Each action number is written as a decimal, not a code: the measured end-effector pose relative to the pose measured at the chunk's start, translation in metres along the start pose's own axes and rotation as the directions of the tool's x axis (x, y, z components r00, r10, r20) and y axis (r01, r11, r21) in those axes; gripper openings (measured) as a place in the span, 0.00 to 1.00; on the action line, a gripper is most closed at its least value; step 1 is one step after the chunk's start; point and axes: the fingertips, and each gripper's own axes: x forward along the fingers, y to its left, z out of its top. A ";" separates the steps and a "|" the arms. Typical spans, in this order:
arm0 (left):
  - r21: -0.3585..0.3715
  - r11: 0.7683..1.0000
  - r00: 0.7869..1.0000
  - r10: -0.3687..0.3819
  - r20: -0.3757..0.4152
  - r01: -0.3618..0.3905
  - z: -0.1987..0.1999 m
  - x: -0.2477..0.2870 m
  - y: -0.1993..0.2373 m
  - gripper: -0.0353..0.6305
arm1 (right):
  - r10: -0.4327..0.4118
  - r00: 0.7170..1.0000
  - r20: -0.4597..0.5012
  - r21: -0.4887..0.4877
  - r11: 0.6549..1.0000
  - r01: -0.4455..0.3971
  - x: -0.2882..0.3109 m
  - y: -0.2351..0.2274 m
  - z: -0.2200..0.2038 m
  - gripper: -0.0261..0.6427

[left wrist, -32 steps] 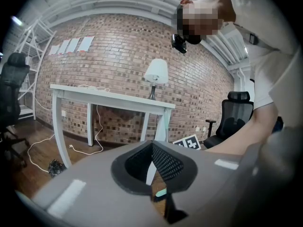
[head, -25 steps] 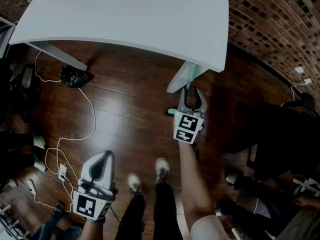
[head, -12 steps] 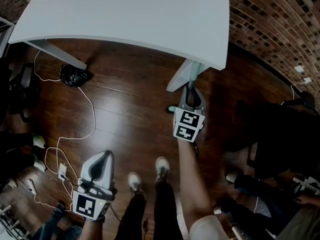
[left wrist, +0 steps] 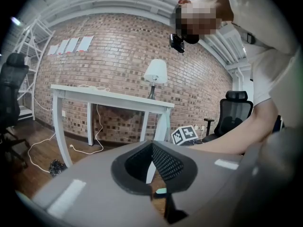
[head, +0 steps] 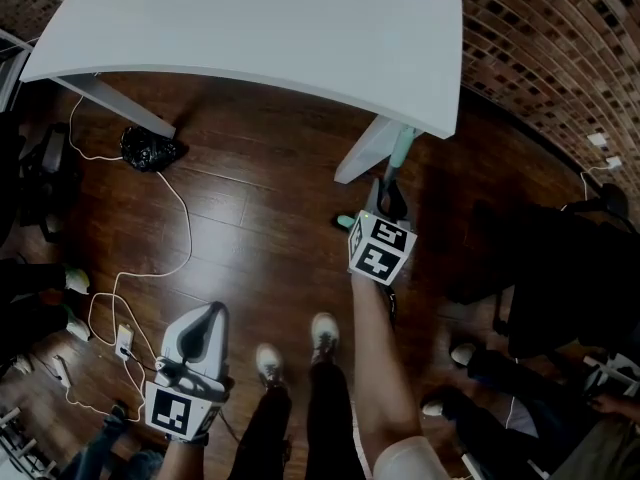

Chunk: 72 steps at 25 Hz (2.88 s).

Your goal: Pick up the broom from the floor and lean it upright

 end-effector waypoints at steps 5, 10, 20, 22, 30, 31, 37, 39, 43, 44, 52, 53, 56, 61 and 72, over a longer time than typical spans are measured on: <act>-0.011 1.000 0.999 -0.012 -0.035 0.011 -0.011 -0.001 -0.006 0.05 | -0.030 0.998 -0.056 0.032 0.999 0.031 0.009 0.001 0.005 0.20; -0.007 1.000 0.999 -0.022 -0.042 0.022 -0.011 -0.001 -0.009 0.05 | -0.051 0.999 0.002 -0.028 0.998 0.051 0.013 -0.005 0.006 0.21; -0.015 1.000 0.998 -0.028 -0.047 0.027 -0.016 -0.002 -0.011 0.05 | 0.076 0.996 -0.053 -0.053 0.995 -0.079 0.008 0.006 0.005 0.20; -0.011 0.999 0.998 -0.032 -0.048 0.032 -0.015 -0.003 -0.012 0.05 | 0.076 0.993 -0.088 -0.025 0.997 -0.079 0.004 0.008 0.001 0.19; -0.007 1.000 0.999 -0.030 -0.043 0.030 -0.015 -0.010 -0.007 0.05 | 0.104 0.980 -0.167 0.020 0.995 -0.102 0.006 0.014 -0.007 0.19; -0.009 0.999 0.998 -0.031 -0.045 0.031 -0.017 -0.011 -0.007 0.05 | 0.107 0.982 -0.159 0.009 0.994 -0.106 0.009 0.015 -0.005 0.19; -0.015 0.999 0.998 -0.041 -0.054 0.040 -0.022 -0.011 -0.010 0.05 | 0.124 0.991 -0.044 -0.059 0.990 -0.127 0.015 0.020 0.001 0.19; -0.011 0.999 0.998 -0.044 -0.052 0.043 -0.020 -0.011 -0.009 0.05 | 0.125 0.992 -0.008 -0.073 0.989 -0.125 0.012 0.020 0.002 0.19; -0.009 0.999 0.998 -0.037 -0.051 0.037 -0.020 -0.012 -0.002 0.05 | 0.088 0.996 0.035 -0.102 0.991 -0.084 0.010 0.016 0.003 0.19; -0.009 0.999 0.998 -0.036 -0.052 0.036 -0.021 -0.012 -0.002 0.05 | 0.076 0.996 0.039 -0.107 0.992 -0.071 0.011 0.014 0.004 0.19; -0.013 0.999 0.998 -0.039 -0.058 0.039 -0.024 -0.012 -0.006 0.05 | 0.071 0.997 0.040 -0.121 0.991 -0.065 0.011 0.007 0.006 0.22; -0.012 0.999 0.998 -0.039 -0.056 0.039 -0.023 -0.011 -0.007 0.05 | 0.072 0.997 0.041 -0.121 0.990 -0.066 0.011 0.007 0.006 0.22; -0.010 0.999 0.998 -0.040 -0.058 0.039 -0.024 -0.011 -0.008 0.05 | 0.076 0.996 0.046 -0.123 0.990 -0.070 0.010 0.009 0.006 0.22; -0.012 0.999 0.997 -0.034 -0.063 0.034 -0.025 -0.012 -0.006 0.05 | 0.082 0.995 0.049 -0.125 0.989 -0.075 0.009 0.011 0.005 0.22; -0.010 0.999 0.997 -0.032 -0.063 0.032 -0.027 -0.014 -0.006 0.05 | 0.074 0.995 0.065 -0.135 0.989 -0.065 0.006 0.013 0.009 0.23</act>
